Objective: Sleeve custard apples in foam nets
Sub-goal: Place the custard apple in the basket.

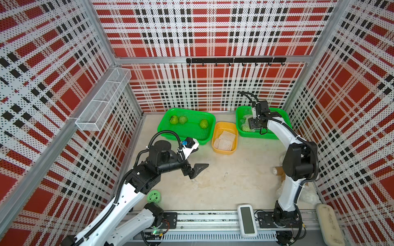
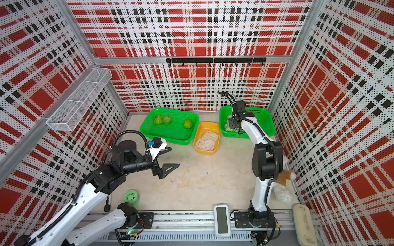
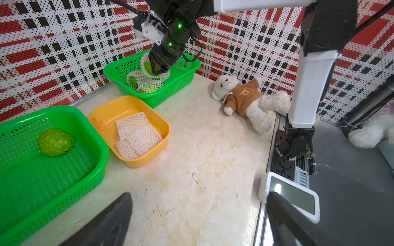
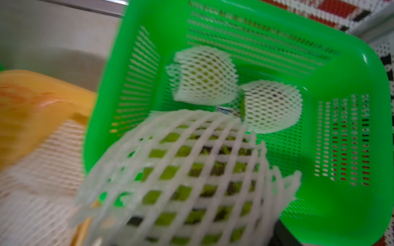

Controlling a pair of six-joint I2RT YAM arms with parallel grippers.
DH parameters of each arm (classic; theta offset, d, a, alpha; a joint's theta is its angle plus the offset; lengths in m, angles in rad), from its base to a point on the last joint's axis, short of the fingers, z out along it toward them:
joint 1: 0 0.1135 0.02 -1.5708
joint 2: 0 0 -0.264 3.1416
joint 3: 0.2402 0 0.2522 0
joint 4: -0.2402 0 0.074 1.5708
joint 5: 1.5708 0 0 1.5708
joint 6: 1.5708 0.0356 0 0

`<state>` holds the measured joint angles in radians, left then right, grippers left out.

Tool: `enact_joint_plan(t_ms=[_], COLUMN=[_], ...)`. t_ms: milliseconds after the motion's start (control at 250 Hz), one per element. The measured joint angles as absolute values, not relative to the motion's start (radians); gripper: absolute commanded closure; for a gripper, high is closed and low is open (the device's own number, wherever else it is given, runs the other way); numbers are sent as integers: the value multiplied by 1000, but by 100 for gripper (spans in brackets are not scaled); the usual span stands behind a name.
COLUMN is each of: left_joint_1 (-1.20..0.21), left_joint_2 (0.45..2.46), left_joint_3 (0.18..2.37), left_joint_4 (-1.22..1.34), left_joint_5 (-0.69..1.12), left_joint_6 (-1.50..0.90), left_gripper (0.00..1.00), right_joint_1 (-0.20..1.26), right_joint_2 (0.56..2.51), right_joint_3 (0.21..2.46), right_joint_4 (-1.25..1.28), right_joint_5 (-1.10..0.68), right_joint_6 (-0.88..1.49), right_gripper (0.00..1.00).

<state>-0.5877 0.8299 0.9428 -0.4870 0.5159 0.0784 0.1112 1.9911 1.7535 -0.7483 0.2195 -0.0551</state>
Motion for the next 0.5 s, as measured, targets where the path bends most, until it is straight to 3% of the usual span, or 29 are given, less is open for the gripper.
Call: enact_joint_plan(t_ms=[500], left_joint_1=[-587], left_joint_2=[931], left_joint_3=[980], left_joint_4=[-476], left_joint_5=[476], left_joint_6=[52], left_gripper=[1], right_joint_1=[-95], right_joint_2=[2122], right_joint_3=[1919], right_joint_4=[-897], right_joint_5=[297], right_joint_6=[-70], right_gripper=[65])
